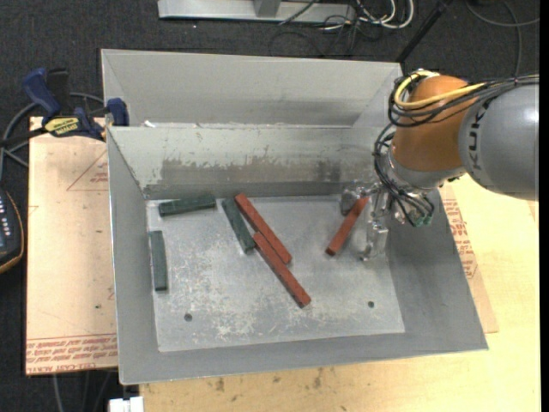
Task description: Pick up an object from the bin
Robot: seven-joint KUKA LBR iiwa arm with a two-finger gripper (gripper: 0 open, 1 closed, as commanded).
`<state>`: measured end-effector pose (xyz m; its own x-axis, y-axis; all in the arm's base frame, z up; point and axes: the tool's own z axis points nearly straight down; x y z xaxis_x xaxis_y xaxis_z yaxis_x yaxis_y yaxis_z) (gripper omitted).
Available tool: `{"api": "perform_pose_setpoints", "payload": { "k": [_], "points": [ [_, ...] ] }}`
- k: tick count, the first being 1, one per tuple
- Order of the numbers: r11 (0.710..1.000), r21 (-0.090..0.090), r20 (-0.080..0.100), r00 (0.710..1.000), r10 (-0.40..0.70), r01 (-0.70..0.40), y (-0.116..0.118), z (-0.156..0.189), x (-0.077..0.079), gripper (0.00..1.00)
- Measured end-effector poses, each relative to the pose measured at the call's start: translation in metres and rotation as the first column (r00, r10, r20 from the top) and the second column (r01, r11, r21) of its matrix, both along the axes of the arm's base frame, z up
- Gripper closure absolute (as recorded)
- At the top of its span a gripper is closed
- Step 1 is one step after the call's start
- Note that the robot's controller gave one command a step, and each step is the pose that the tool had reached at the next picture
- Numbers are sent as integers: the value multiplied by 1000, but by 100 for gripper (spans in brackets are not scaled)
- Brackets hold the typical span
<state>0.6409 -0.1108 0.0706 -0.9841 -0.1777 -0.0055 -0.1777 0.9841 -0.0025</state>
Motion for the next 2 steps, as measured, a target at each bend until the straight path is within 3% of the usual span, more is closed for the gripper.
{"api": "perform_pose_setpoints", "payload": {
  "k": [1, 2],
  "points": [
    [1000, 7, 0, 1000, 4, -4, 5, 0, 1, 100],
    [997, 5, -1, 997, 78, -77, 4, 1, -30, 100]
  ]
}}
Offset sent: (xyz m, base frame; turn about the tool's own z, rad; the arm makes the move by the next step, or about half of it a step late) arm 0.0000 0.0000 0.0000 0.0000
